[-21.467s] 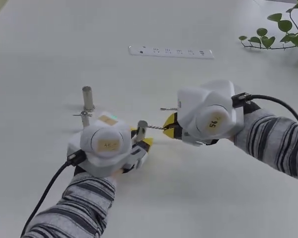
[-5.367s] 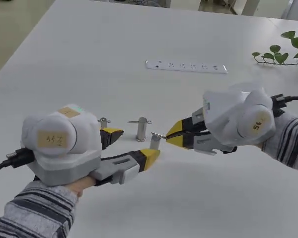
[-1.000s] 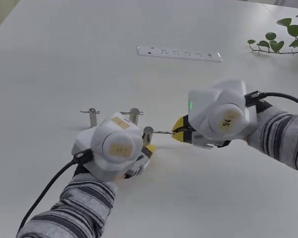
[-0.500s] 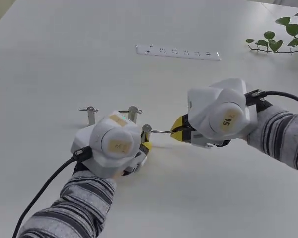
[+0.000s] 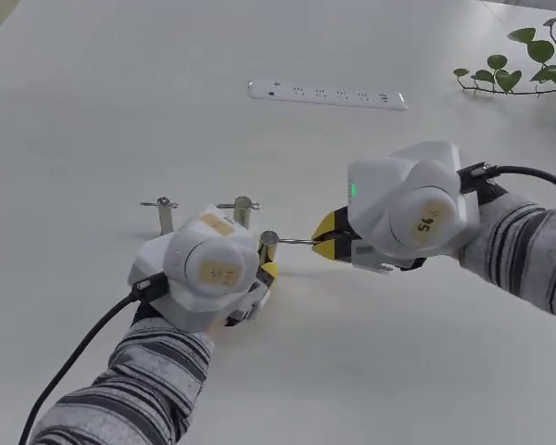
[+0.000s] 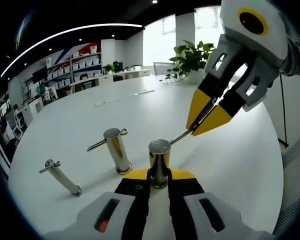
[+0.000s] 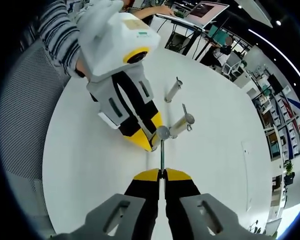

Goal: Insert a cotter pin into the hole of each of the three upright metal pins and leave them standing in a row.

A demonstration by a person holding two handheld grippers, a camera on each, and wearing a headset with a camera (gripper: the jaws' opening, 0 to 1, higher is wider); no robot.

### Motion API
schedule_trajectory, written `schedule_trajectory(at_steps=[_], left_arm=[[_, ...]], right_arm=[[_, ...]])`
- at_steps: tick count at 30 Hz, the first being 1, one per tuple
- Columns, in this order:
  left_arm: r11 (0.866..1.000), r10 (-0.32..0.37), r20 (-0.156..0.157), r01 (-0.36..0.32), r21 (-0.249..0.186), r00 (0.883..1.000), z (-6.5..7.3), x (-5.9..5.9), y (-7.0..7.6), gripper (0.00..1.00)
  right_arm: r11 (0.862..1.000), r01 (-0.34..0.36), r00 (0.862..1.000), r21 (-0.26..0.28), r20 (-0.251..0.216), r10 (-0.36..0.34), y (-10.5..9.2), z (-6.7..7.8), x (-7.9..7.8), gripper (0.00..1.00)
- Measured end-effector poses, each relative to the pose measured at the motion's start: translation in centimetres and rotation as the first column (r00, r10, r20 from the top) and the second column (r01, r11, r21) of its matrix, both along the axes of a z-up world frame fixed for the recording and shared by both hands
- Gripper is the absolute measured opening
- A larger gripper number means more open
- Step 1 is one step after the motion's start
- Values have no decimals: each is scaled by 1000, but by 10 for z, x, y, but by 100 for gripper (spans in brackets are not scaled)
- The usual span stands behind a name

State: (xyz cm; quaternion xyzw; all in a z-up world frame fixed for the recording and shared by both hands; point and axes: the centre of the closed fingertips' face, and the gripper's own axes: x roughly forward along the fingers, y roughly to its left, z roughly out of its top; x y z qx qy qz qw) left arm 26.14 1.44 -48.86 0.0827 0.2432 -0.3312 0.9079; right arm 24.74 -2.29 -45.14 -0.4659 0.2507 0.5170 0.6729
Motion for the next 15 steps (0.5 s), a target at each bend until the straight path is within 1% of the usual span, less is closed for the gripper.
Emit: schedule_trajectory(at_steps=[4,15], left_arm=[[1000,-3,3,3,-1,1000,0,0,0,10],[1000,2,-7,-2,-3,1000,-7,-1,1,10]], right_arm=[[1000,-11,1000,4,1,11,4,0,0,0],[1000,-26,1000,2,4,26,8,-1,-1,0]])
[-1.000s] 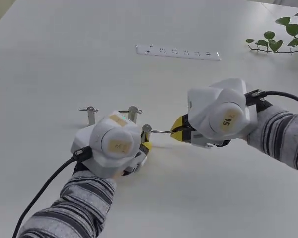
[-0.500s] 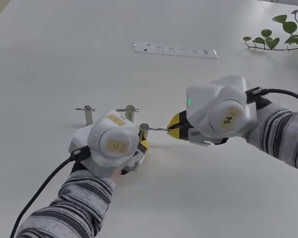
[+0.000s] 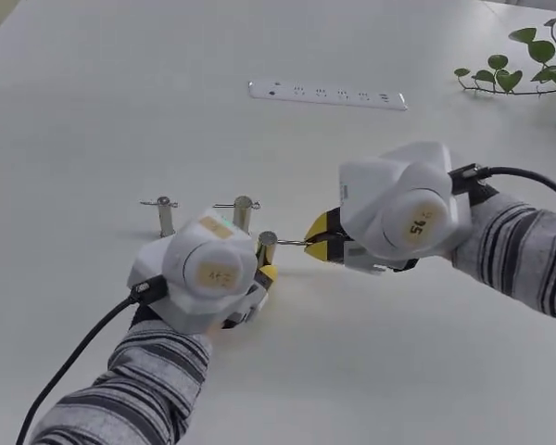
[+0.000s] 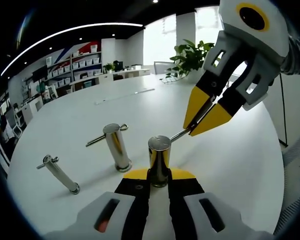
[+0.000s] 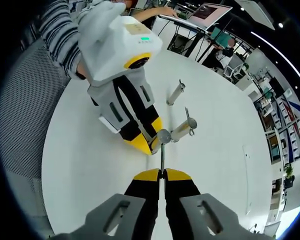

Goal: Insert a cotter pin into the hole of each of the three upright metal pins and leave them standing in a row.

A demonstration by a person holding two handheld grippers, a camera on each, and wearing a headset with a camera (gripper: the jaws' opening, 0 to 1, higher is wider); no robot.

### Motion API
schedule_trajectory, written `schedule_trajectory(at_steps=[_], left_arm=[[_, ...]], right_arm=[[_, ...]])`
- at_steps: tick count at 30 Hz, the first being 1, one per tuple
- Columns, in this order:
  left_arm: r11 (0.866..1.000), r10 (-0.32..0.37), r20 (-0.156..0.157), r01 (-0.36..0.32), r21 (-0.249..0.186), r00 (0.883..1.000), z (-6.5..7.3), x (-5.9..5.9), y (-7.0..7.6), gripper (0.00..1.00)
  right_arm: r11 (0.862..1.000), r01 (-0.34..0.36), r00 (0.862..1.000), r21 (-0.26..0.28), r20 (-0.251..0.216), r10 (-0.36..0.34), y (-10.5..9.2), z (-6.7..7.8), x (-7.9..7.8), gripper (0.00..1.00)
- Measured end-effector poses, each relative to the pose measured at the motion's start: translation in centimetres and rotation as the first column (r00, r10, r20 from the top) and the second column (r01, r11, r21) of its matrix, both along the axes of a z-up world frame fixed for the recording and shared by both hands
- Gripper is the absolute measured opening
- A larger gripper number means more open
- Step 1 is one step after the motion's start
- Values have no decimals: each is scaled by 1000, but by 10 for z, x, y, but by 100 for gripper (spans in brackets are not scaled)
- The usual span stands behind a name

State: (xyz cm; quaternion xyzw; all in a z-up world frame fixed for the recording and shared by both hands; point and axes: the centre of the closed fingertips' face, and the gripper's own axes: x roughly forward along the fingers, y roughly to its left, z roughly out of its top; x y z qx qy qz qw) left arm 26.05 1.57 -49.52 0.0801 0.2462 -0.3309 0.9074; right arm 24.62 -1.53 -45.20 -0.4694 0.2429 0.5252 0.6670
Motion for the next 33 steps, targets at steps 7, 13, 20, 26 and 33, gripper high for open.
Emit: schedule_trajectory(at_steps=[7,13,20,26,33], left_arm=[[1000,2,0,-2,0,1000,-1,-1,0,10],[1000,2,1,-2,0,1000,-1,-1,1,10],[1000,5,-1,-5,-6,1000,-2,-2,2,10],[1000,16,3,-16,-8,1000,-2,-1,2,10],[1000,24,5,-24,-10,1000,-2,0,2,10]], right_arm=[[1000,-12,1000,1,-3,12,4,-5,1,0],[1000,-31,1000,5,3,31,12,-8,2,0],[999,-35,999,13,7,35,18,-10,3,0],[999,-37,999,23,17,36,22,-9,4,0],[999,-28,999,32,21,28,24,-10,3,0]])
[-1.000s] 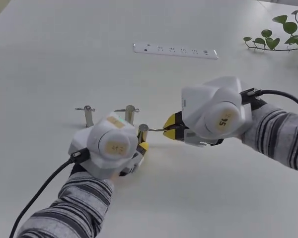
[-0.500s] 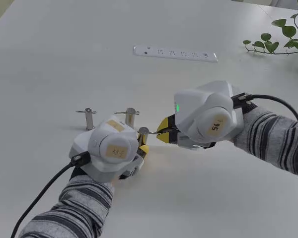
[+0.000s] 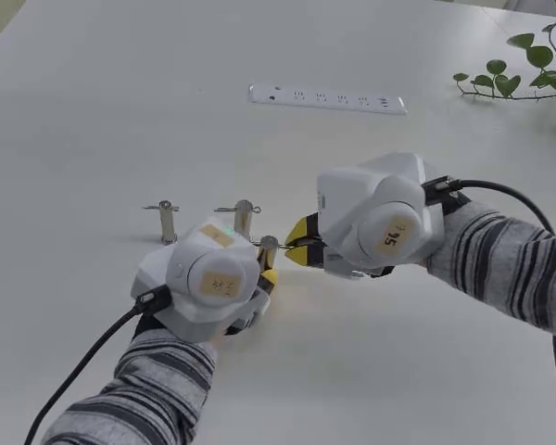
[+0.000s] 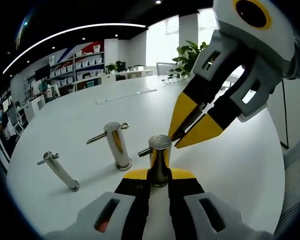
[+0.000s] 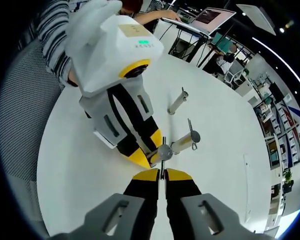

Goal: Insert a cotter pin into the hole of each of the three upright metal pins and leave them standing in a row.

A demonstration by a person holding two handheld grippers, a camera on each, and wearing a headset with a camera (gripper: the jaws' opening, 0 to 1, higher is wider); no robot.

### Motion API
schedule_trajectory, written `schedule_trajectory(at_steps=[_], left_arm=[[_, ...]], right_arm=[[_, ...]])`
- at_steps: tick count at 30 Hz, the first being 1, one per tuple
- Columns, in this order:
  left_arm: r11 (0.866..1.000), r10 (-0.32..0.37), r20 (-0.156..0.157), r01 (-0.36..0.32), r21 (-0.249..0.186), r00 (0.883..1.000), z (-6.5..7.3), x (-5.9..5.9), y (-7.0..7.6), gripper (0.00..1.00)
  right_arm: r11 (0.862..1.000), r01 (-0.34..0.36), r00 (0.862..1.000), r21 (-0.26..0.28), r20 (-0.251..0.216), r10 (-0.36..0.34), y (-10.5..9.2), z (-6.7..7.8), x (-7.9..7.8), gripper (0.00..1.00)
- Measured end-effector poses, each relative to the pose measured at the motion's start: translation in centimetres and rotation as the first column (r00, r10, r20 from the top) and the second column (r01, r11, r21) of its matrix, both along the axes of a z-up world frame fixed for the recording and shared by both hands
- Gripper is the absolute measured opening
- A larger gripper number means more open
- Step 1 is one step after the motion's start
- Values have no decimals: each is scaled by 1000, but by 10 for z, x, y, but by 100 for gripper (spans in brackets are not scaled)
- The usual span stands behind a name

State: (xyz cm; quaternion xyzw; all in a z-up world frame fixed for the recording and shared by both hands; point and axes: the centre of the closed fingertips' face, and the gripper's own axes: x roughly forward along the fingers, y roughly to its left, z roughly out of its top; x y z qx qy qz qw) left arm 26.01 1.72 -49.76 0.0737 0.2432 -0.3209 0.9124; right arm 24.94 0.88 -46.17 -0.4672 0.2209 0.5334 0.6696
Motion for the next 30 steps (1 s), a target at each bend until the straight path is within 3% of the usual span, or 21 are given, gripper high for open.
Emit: schedule_trajectory(at_steps=[3,9,15,30], left_arm=[[1000,3,-1,-3,-3,1000,0,0,0,10],[1000,7,-3,-7,-6,1000,0,0,0,10],[1000,14,-3,-14,-7,1000,0,0,0,10],[998,56,-23,-57,-22,998,-1,0,0,10]], right_arm=[[1000,-3,1000,28,-10,3,2,3,-3,2],[1000,20,1000,9,9,-20,-10,9,-2,5],[997,59,998,40,-16,-59,-15,10,-3,2],[994,80,996,74,-38,-77,-6,12,-2,0]])
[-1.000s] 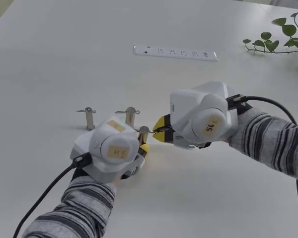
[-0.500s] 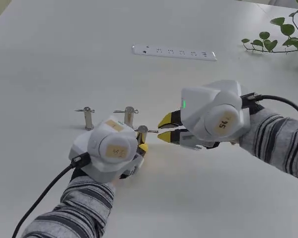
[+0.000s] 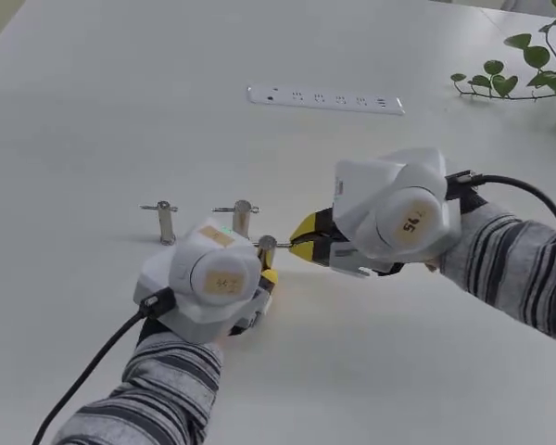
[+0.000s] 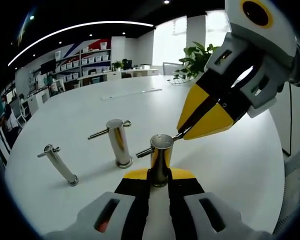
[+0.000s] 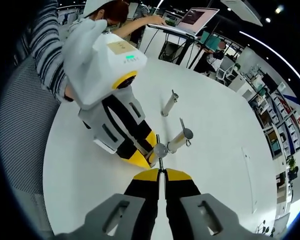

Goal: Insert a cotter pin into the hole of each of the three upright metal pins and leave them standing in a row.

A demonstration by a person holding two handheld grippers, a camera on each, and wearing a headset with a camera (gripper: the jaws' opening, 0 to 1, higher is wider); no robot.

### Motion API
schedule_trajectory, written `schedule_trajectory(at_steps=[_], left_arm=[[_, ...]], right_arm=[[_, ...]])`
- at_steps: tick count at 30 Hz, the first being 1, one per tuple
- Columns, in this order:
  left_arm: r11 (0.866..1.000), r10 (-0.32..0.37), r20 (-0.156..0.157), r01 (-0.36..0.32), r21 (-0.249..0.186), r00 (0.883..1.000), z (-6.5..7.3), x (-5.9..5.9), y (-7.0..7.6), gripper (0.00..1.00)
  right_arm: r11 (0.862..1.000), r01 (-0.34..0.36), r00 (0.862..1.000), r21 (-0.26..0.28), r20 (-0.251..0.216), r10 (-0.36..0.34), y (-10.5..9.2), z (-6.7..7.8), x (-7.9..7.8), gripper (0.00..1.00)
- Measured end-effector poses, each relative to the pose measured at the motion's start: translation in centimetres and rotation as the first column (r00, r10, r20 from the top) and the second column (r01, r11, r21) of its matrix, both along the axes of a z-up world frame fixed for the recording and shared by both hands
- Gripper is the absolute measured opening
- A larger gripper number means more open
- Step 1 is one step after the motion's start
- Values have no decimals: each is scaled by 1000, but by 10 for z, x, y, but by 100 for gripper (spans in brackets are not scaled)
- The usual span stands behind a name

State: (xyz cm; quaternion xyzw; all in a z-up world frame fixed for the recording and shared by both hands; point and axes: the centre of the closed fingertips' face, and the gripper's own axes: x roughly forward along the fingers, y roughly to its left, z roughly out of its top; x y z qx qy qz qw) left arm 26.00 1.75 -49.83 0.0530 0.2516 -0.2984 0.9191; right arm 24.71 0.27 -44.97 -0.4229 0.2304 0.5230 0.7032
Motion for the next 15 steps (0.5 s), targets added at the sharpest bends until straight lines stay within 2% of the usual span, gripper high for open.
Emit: schedule_trajectory(at_steps=[15], left_arm=[[1000,14,-6,-14,-4,1000,0,1,0,10]], right_arm=[[1000,-24,1000,0,9,24,9,1,1,0]])
